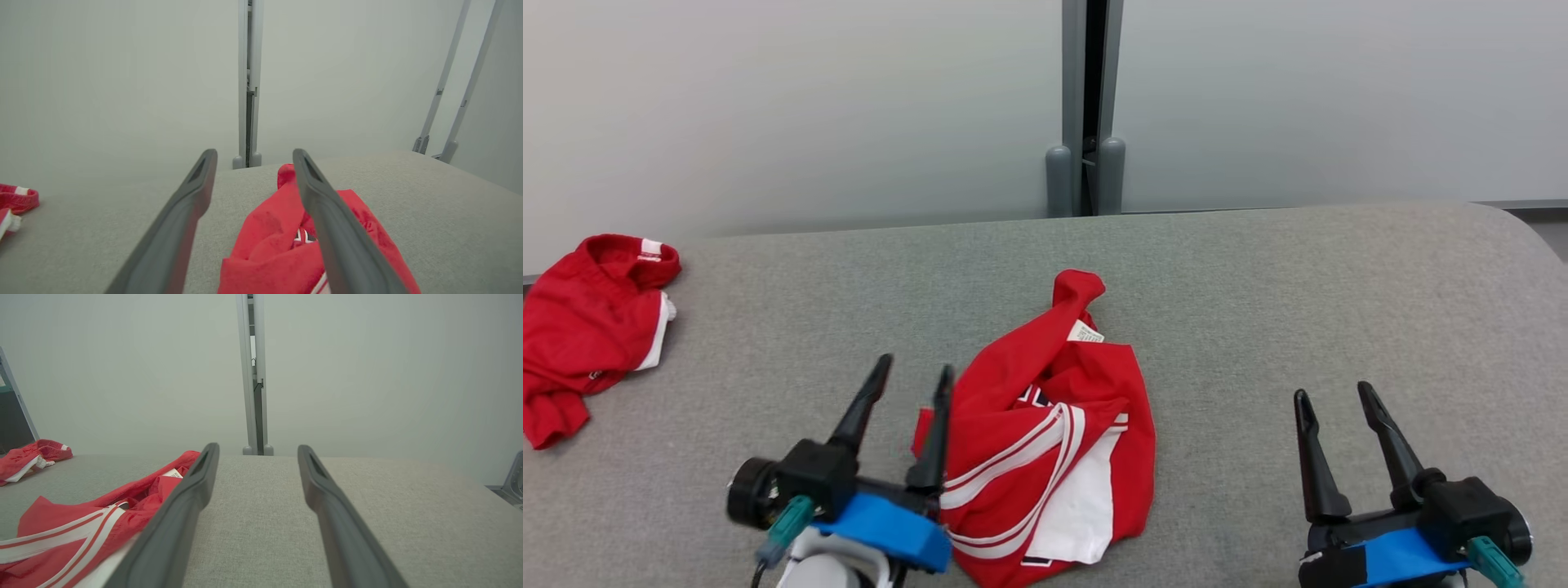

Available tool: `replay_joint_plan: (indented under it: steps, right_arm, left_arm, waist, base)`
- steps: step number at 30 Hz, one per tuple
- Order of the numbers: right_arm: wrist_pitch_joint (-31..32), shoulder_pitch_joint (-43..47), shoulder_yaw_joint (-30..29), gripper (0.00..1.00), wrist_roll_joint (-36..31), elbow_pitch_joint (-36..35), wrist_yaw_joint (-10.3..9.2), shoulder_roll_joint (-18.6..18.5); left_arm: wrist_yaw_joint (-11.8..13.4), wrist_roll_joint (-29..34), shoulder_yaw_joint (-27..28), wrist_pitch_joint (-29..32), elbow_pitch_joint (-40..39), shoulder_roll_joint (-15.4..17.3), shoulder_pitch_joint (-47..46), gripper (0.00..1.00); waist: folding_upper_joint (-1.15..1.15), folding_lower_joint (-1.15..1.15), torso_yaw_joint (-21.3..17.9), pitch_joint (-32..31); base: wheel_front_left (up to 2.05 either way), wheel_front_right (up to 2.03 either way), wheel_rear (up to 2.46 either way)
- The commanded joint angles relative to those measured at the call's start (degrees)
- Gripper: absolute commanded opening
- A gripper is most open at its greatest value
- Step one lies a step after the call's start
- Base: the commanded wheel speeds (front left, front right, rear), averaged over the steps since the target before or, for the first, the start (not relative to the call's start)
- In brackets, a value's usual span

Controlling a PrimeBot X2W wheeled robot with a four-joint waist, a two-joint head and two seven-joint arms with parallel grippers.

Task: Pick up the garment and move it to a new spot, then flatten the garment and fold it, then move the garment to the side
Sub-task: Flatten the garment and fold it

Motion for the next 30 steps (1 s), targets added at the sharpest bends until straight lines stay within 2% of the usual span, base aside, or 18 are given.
replay_joint_plan:
  steps: [1,9,18,28,29,30]
  right_arm:
    - [-0.05,-0.65,0.20,1.00,0.26,0.45,-0.02,0.17]
    - [-0.05,-1.76,0.37,1.00,0.39,1.74,-0.02,0.17]
    - [-0.05,-3.26,0.31,1.00,0.82,1.77,-0.02,0.20]
    - [-0.05,-4.37,0.27,1.00,1.40,1.52,-0.02,0.21]
    - [-0.05,-4.52,0.34,1.00,1.44,1.50,-0.02,0.20]
    - [-0.05,-4.67,0.44,1.00,1.47,1.47,-0.02,0.20]
  left_arm:
    - [-0.24,-0.46,-1.24,-0.19,0.93,0.18,-1.64,1.00]
    - [-1.71,-1.52,-10.89,-0.19,14.10,0.19,-9.41,1.00]
    - [-2.51,-3.39,-18.64,-0.19,27.04,0.19,-14.45,1.00]
    - [-2.62,-7.12,-25.14,-0.19,33.90,0.19,-16.82,1.00]
    - [-2.47,-7.33,-25.58,-0.19,34.02,0.20,-17.27,0.70]
    - [-2.20,-7.46,-25.87,-0.19,34.06,0.20,-17.92,0.09]
  waist:
    - [0.00,0.00,-0.67,0.27]
    - [0.00,0.00,-4.13,1.68]
    - [0.00,0.00,-6.75,4.80]
    - [0.00,0.00,-7.17,6.86]
    - [0.00,0.00,-7.12,7.02]
    - [0.00,0.00,-7.07,7.18]
  base:
    - [0.00,0.00,0.00]
    - [0.00,0.00,0.00]
    - [0.00,0.00,0.00]
    - [0.00,0.00,0.00]
    - [0.00,0.00,0.00]
    - [0.00,0.00,0.00]
